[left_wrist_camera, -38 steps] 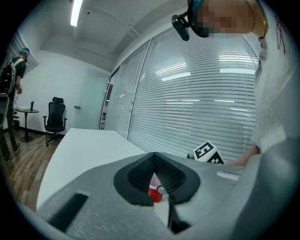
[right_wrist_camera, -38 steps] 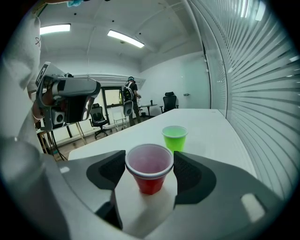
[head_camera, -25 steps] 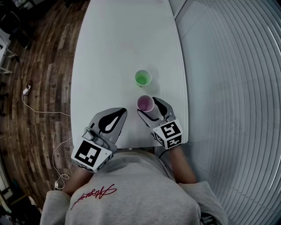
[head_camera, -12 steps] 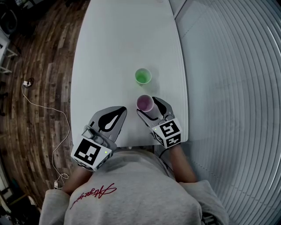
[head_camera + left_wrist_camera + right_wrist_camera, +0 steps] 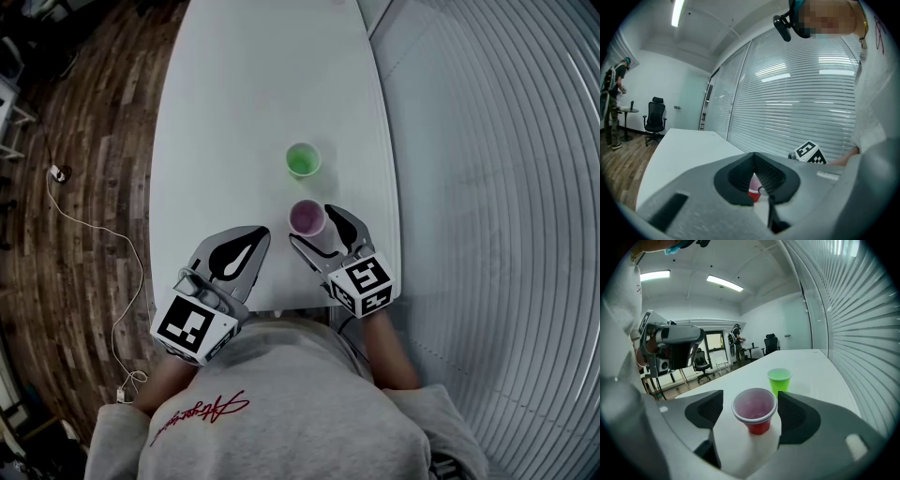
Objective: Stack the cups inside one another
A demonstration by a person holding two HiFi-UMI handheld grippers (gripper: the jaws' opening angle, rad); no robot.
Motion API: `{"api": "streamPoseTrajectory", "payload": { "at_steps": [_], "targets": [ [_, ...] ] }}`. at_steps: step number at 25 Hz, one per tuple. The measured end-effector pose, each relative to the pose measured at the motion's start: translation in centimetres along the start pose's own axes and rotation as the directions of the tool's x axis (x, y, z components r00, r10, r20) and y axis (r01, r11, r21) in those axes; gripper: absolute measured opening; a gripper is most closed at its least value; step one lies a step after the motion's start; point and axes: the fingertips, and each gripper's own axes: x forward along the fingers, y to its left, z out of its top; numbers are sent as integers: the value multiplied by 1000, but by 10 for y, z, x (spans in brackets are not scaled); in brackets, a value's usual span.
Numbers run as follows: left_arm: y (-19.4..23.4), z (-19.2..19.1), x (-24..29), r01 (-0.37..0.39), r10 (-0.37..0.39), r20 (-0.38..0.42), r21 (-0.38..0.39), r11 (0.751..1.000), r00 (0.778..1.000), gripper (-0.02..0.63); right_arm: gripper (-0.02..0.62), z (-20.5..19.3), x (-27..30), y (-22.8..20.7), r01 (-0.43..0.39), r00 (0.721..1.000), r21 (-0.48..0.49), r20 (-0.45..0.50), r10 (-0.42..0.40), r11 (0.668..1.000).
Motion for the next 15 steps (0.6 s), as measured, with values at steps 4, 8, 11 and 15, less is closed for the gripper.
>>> {"api": "streamPoseTrajectory", "payload": {
  "at_steps": [4, 8, 11, 15],
  "targets": [
    [-1, 0, -3, -3, 3, 6, -2, 1000, 1000, -6, 356, 18, -9, 2, -3, 999, -14, 40, 3, 1000],
    [-2, 3, -5, -9, 9, 11, -4, 1000, 1000, -6, 354, 41, -20, -1, 10, 995, -19, 98, -8, 1000],
    [-1, 2, -6, -19, 19, 14, -4, 1000, 1000, -6, 339, 54, -24, -6, 25, 990, -24, 138, -22, 999],
    [2, 6, -15, -35, 35, 24, -10, 999, 999, -6, 317, 72, -30, -4, 34, 984, -22, 174, -29, 999]
  ]
}}
